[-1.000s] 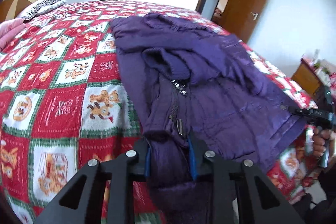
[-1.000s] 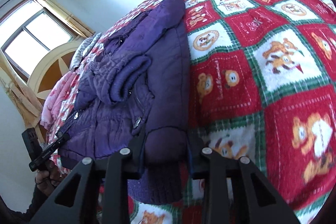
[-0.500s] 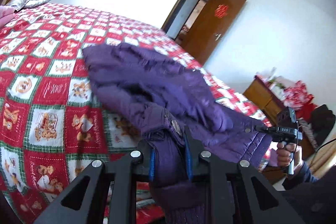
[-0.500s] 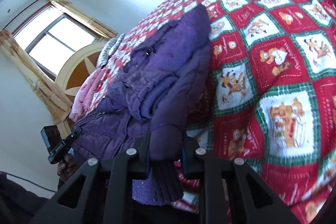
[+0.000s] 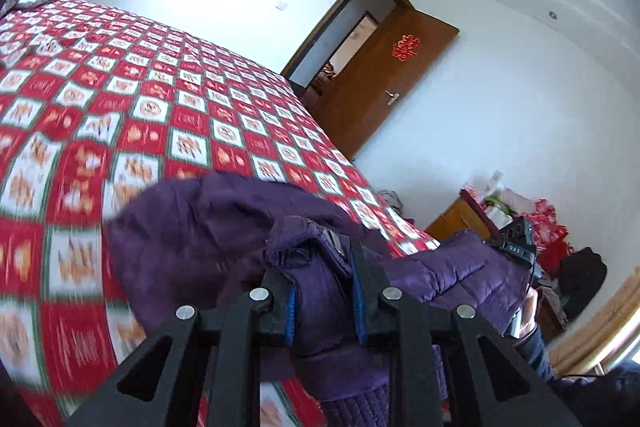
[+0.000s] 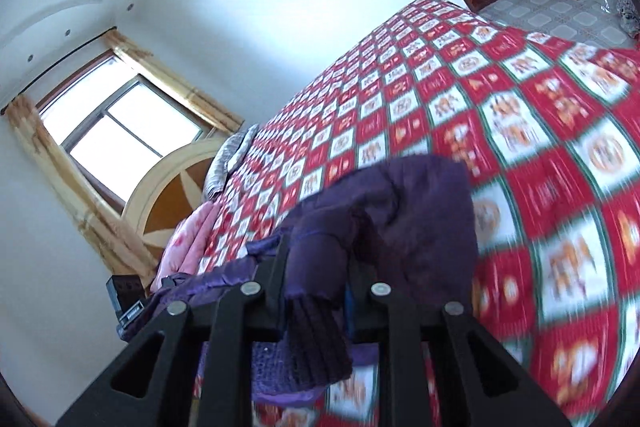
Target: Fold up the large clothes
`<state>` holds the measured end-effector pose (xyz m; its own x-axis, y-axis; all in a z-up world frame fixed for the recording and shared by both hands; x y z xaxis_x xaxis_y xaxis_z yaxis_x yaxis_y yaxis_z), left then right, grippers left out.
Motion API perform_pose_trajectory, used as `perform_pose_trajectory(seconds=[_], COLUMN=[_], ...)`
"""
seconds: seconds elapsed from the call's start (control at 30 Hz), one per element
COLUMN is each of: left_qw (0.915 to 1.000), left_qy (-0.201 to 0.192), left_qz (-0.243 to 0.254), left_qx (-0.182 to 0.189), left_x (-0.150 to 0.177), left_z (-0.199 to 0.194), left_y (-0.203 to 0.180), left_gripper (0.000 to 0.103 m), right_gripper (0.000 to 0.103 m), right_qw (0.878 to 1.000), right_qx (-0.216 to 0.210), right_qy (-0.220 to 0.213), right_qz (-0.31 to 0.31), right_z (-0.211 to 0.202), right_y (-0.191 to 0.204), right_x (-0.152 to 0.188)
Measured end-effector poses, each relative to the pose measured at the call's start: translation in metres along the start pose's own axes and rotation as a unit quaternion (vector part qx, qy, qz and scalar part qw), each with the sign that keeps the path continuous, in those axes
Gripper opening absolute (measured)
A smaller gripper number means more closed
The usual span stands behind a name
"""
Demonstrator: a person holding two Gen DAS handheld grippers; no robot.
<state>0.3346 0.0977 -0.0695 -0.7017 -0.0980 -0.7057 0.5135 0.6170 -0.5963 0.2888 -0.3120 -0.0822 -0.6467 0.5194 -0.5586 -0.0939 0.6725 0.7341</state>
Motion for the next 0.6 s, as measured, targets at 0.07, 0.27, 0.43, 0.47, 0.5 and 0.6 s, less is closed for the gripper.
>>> perform_pose_trajectory(seconds=[0.07, 0.27, 0.43, 0.47, 0.5, 0.6], left_qw=[0.9997, 0.9891, 0.9807, 0.9780, 0.9713, 0.9574], left_qy=[0.007, 0.075, 0.027, -0.010, -0.054, -0.113], left_qz=[-0.023, -0.124, -0.194, -0.205, -0.225, -0.256], left_qx=[-0.009, -0.023, 0.000, -0.035, -0.056, -0.073], left_x=[-0.021, -0.029, -0.036, -0.042, -0.047, -0.045], left_z=[0.024, 0.087, 0.064, 0.047, 0.030, 0.002], left_y=[0.023, 0.104, 0.151, 0.163, 0.177, 0.186], left_gripper=[0.022, 0.026, 0.038, 0.055, 0.065, 0.078], right_gripper=[0.023, 0.027, 0.034, 0.034, 0.035, 0.053], right_qw=[1.000, 0.997, 0.994, 0.993, 0.992, 0.990], right_qx=[0.020, 0.067, 0.059, 0.066, 0.071, 0.045], right_qy=[-0.006, 0.031, 0.041, 0.042, 0.040, 0.017], right_qz=[0.012, 0.032, 0.085, 0.090, 0.097, 0.131], right_z=[0.031, 0.109, 0.144, 0.148, 0.152, 0.155], right_y=[-0.009, -0.051, -0.100, -0.106, -0.114, -0.125], right_x=[-0.029, -0.059, -0.057, -0.056, -0.054, -0.052])
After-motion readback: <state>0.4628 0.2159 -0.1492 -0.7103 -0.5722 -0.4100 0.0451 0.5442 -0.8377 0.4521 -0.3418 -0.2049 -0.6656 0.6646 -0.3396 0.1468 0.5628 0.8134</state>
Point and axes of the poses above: each gripper's, at about its wrist camera, not at the fingertips, and z roughly the way its jaws point, y to its left, x to its underside, the point moved 2 cm from there along z, roughly the way its jaws point, and after that the axes turned 1 degree about -y, right-handed, at the moved point
